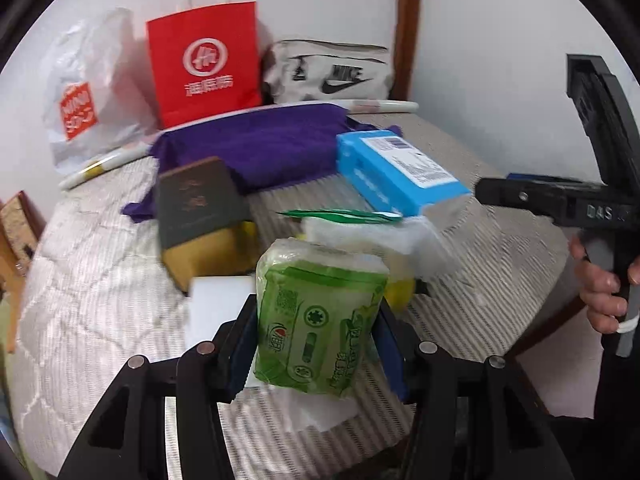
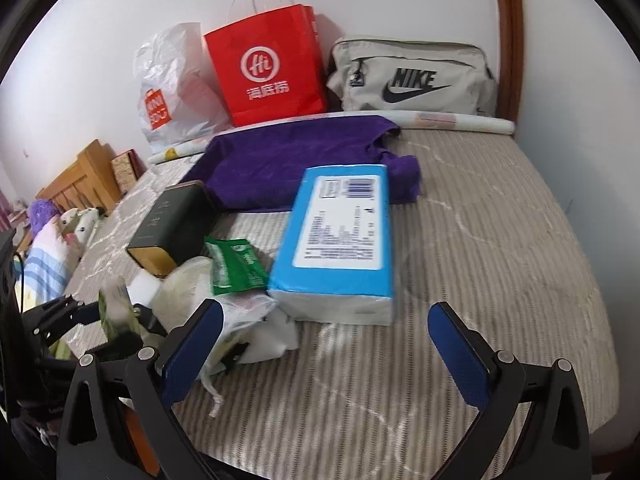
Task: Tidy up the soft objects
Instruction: 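Reach down and grasp the green wet-wipes pack with the left tool, then grasp and lift the green sachet with the right tool while the left tool holds the wipes pack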
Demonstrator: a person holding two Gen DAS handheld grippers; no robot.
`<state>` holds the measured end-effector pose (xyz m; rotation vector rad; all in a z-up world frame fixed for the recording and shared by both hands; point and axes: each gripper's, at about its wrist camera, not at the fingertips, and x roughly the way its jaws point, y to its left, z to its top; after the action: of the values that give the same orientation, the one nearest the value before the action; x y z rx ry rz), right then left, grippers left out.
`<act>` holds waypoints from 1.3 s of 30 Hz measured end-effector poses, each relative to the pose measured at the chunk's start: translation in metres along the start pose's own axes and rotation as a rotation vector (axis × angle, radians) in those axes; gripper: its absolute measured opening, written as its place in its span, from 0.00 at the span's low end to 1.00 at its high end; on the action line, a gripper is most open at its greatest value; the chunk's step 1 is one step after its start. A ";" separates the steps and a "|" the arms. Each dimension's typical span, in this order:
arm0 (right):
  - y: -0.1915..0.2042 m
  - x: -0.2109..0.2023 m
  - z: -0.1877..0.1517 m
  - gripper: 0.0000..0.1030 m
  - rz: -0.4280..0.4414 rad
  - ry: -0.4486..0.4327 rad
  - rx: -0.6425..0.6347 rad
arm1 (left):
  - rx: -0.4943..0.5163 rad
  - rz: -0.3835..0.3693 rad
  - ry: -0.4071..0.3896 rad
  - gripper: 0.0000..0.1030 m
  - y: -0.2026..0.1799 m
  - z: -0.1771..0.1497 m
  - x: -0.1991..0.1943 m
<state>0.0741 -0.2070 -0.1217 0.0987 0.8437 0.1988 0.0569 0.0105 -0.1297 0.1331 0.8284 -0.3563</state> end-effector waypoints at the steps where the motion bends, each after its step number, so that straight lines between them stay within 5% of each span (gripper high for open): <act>1: 0.002 0.002 0.001 0.99 0.017 0.005 -0.002 | -0.010 0.007 0.002 0.50 0.003 0.001 -0.001; 9: 0.036 0.015 0.020 0.95 0.096 -0.007 -0.128 | -0.106 0.084 -0.001 0.50 0.036 0.004 -0.012; 14: 0.051 0.031 0.031 0.84 0.144 0.017 -0.170 | -0.138 0.108 0.003 0.50 0.052 0.009 -0.012; 19: 0.066 0.052 0.034 0.70 0.136 0.062 -0.233 | -0.199 0.101 0.002 0.50 0.068 0.008 -0.009; 26: 0.084 0.082 0.036 0.67 0.138 0.139 -0.291 | -0.270 0.094 0.007 0.50 0.090 0.003 -0.006; 33: 0.091 0.110 0.032 0.42 0.086 0.234 -0.309 | -0.302 0.086 0.015 0.50 0.103 -0.002 0.000; 39: 0.091 0.117 0.030 0.36 0.074 0.245 -0.310 | -0.306 0.057 0.018 0.50 0.108 -0.003 0.004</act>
<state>0.1600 -0.0931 -0.1727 -0.1891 1.0436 0.4150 0.0963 0.1112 -0.1376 -0.1256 0.8851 -0.1719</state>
